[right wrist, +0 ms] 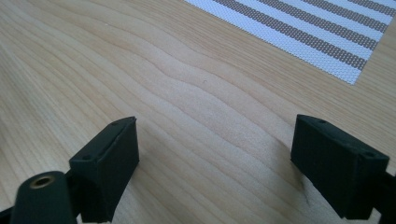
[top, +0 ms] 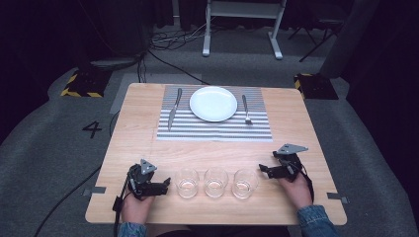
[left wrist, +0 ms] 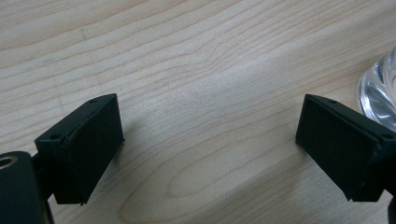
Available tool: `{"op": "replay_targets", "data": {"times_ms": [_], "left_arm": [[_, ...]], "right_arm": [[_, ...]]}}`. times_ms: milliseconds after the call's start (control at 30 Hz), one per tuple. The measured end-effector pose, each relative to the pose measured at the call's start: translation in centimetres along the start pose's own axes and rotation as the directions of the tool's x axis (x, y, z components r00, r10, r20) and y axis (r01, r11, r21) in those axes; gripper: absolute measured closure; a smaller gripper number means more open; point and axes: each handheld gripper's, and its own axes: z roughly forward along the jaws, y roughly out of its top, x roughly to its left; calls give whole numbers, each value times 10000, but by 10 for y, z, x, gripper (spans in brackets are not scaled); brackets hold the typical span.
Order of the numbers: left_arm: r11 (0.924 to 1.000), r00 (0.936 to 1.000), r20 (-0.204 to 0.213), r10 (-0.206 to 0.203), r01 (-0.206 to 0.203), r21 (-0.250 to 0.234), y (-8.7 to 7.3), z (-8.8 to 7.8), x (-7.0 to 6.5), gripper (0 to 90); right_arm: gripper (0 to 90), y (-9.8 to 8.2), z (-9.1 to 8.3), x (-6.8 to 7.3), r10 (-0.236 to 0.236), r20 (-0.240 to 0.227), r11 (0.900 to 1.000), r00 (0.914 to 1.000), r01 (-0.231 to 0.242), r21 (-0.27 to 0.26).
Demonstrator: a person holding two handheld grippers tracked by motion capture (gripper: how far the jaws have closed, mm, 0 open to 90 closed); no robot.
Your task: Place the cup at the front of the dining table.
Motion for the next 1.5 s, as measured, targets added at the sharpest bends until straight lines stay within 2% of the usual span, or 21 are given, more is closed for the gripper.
{"op": "replay_targets", "data": {"times_ms": [233, 300, 400, 500, 600, 700, 800, 833, 1000, 1100, 1200, 1333, 1467, 1500], "left_arm": [[9999, 10000, -54, -46, 45, -132, 0, -1, 2, 100], [9998, 9999, 62, -144, 145, -161, -1, -2, 1, 145], [10000, 9999, 128, -86, 86, -38, 2, -8, -1, 156], [9993, 9999, 86, 59, -56, -381, 6, -19, -6, 156], [9980, 9996, 293, 24, -5, -639, 12, -33, -11, 158], [9963, 9985, 536, -104, 149, -848, 14, -38, -15, 158], [9937, 9979, 647, -13, 86, -1118, 18, -49, -21, 158], [9923, 9974, 691, 196, -110, -1231, 20, -55, -24, 158], [9897, 9949, 1006, 27, 118, -1429, 24, -64, -30, 158], [9875, 9956, 911, 227, -81, -1575, 27, -67, -36, 162], [9869, 9929, 1113, 425, -244, -1596, 31, -70, -42, 162], [9811, 9884, 1405, 573, -297, -1913, 34, -75, -52, 161], [9786, 9823, 1675, 840, -496, -1998, 37, -76, -63, 159], [9784, 9780, 1843, 975, -604, -1975, 38, -74, -68, 157]], "right_arm": [[156, 0, 0, 0, 27, -6, 10000, 10000, -27, -13], [156, 0, 0, 0, 35, -8, 10000, 10000, -35, -11], [155, 0, 0, 0, 17, -11, 10000, 10000, -17, -20], [156, 0, 0, 0, 35, -14, 10000, 10000, -35, -15], [155, 0, 0, -1, 38, -29, 10000, 10000, -38, -24], [155, 0, 0, -1, 10, -30, 10000, 10000, -10, -17], [155, 0, 0, 0, 41, -52, 10000, 10000, -41, -20], [155, 0, 0, -1, 26, -47, 10000, 10000, -26, -18], [155, 0, 0, -1, 26, -48, 10000, 10000, -26, -18], [155, 0, 0, -1, 27, -48, 10000, 10000, -27, -19], [155, 0, 0, -1, 40, -56, 10000, 10000, -40, -20], [155, 0, 0, -1, 9, -51, 10000, 10000, -9, -23], [155, 0, 0, -1, 2, -54, 10000, 10000, -2, -25], [155, 0, 0, -1, -3, -50, 10000, 10000, 3, -26]]}}
